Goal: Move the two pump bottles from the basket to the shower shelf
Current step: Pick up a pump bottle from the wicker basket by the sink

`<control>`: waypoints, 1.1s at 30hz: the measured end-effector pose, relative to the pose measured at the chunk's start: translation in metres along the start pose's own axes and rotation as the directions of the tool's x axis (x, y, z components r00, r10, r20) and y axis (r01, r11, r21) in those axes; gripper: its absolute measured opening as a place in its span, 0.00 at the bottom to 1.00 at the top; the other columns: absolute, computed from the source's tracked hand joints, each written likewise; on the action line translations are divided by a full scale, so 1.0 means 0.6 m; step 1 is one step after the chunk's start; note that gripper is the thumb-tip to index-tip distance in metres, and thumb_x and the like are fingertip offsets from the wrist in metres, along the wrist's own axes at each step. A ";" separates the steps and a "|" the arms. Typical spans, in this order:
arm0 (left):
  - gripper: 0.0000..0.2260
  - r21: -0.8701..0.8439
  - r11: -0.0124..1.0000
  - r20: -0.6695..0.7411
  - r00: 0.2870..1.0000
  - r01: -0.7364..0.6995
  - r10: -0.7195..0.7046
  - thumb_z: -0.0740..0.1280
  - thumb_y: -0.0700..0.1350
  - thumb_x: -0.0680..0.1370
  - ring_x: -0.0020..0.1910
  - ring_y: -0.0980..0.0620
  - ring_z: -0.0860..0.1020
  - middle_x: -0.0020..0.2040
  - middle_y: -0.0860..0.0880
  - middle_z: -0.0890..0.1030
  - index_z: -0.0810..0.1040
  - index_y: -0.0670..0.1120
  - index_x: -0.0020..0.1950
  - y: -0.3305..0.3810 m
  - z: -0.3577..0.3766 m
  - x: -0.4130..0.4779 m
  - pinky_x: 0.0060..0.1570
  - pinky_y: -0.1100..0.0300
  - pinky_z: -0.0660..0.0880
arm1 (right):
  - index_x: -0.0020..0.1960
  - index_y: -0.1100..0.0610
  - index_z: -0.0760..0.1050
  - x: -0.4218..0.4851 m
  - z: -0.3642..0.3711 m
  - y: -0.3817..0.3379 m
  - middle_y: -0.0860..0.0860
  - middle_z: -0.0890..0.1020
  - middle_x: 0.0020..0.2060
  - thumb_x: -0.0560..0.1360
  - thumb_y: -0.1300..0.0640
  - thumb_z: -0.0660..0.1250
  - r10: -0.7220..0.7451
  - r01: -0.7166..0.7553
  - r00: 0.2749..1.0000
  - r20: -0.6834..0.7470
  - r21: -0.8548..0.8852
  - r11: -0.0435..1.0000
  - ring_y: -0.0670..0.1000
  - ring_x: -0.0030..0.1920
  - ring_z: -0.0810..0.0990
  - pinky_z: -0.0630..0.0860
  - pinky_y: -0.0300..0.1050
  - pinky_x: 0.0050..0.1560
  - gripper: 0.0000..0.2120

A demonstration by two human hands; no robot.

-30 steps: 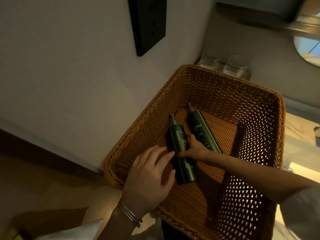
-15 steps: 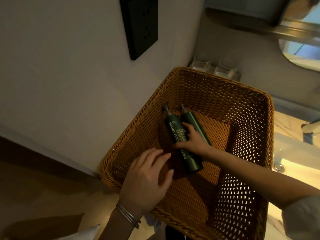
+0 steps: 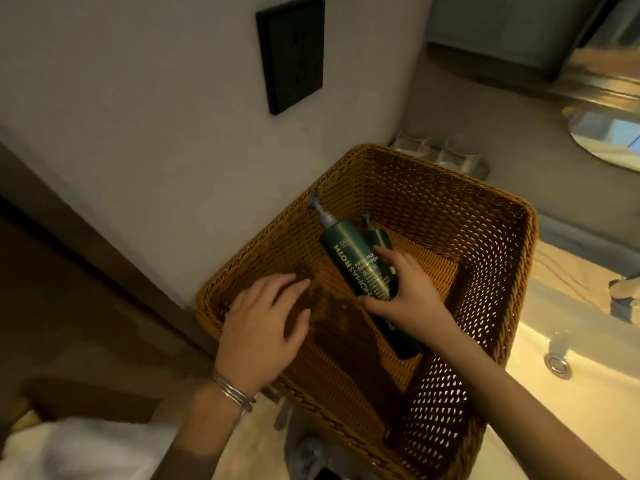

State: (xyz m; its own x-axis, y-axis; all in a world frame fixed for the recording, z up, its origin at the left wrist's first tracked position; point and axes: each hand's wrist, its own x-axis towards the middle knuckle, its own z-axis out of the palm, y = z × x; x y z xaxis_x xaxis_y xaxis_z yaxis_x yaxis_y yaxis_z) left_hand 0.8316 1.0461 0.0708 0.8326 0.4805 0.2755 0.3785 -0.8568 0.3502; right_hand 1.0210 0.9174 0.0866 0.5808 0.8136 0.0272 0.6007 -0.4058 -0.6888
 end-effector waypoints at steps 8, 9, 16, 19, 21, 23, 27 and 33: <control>0.20 0.195 0.965 -0.088 0.983 0.177 -0.162 0.56 0.55 0.77 0.60 0.45 0.73 0.60 0.47 0.77 0.77 0.48 0.63 0.064 -0.016 -0.082 0.58 0.50 0.65 | 0.71 0.50 0.58 -0.013 0.005 -0.004 0.49 0.70 0.61 0.67 0.46 0.71 -0.186 0.192 0.980 0.071 -0.094 0.977 0.47 0.57 0.70 0.70 0.43 0.54 0.38; 0.20 0.210 0.955 -0.107 0.976 0.209 -0.190 0.56 0.55 0.77 0.61 0.45 0.72 0.61 0.47 0.77 0.77 0.48 0.63 0.075 -0.021 -0.096 0.58 0.50 0.65 | 0.71 0.50 0.58 -0.015 0.005 -0.004 0.50 0.70 0.61 0.67 0.47 0.71 -0.211 0.218 0.974 0.081 -0.085 0.972 0.47 0.58 0.71 0.69 0.42 0.55 0.37; 0.20 0.290 0.900 -0.116 0.945 0.327 -0.306 0.56 0.55 0.77 0.63 0.46 0.72 0.62 0.47 0.77 0.75 0.49 0.65 0.142 -0.062 -0.205 0.63 0.48 0.64 | 0.71 0.54 0.60 -0.054 -0.003 -0.033 0.53 0.73 0.61 0.66 0.50 0.73 -0.336 0.339 0.940 0.061 -0.042 0.940 0.48 0.58 0.71 0.67 0.43 0.57 0.38; 0.21 0.306 0.839 -0.167 0.893 0.449 -0.417 0.55 0.56 0.77 0.62 0.45 0.72 0.63 0.47 0.76 0.74 0.50 0.66 0.156 -0.083 -0.255 0.61 0.48 0.67 | 0.71 0.53 0.60 -0.100 -0.015 -0.068 0.51 0.73 0.59 0.66 0.50 0.73 -0.428 0.431 0.900 0.087 -0.024 0.902 0.43 0.53 0.69 0.67 0.39 0.52 0.39; 0.21 0.307 0.786 -0.212 0.843 0.537 -0.494 0.56 0.57 0.77 0.62 0.45 0.73 0.64 0.47 0.75 0.74 0.50 0.65 0.164 -0.093 -0.295 0.60 0.48 0.68 | 0.72 0.51 0.59 -0.138 -0.033 -0.096 0.46 0.72 0.57 0.66 0.49 0.73 -0.504 0.510 0.856 0.114 -0.027 0.860 0.41 0.53 0.67 0.65 0.33 0.50 0.39; 0.22 0.297 0.728 -0.252 0.786 0.618 -0.564 0.55 0.58 0.77 0.61 0.44 0.73 0.64 0.46 0.75 0.74 0.51 0.66 0.171 -0.099 -0.339 0.60 0.48 0.67 | 0.72 0.48 0.58 -0.179 -0.052 -0.126 0.41 0.68 0.55 0.65 0.47 0.72 -0.569 0.575 0.814 0.119 -0.017 0.818 0.38 0.52 0.66 0.61 0.26 0.44 0.39; 0.25 0.273 0.640 -0.302 0.695 0.719 -0.652 0.48 0.60 0.79 0.60 0.41 0.76 0.63 0.44 0.77 0.75 0.50 0.64 0.185 -0.112 -0.432 0.59 0.43 0.69 | 0.71 0.47 0.59 -0.253 -0.045 -0.183 0.40 0.68 0.54 0.63 0.48 0.72 -0.635 0.623 0.755 0.163 0.126 0.772 0.35 0.46 0.69 0.61 0.26 0.42 0.39; 0.22 0.217 0.556 -0.342 0.596 0.803 -0.727 0.55 0.56 0.77 0.61 0.42 0.74 0.63 0.44 0.76 0.75 0.48 0.65 0.206 -0.132 -0.609 0.59 0.45 0.70 | 0.67 0.54 0.67 -0.361 0.096 -0.231 0.49 0.75 0.54 0.61 0.51 0.76 -0.697 0.683 0.628 0.345 0.185 0.707 0.41 0.49 0.73 0.67 0.21 0.45 0.37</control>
State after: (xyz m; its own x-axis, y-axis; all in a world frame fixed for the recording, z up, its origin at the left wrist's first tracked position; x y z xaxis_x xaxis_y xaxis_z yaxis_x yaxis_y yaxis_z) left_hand 0.5422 0.7797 0.0842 0.0826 0.9730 0.2156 0.9662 -0.1311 0.2218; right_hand 0.7803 0.8215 0.1344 -0.2435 0.9379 0.2470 0.7196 0.3454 -0.6024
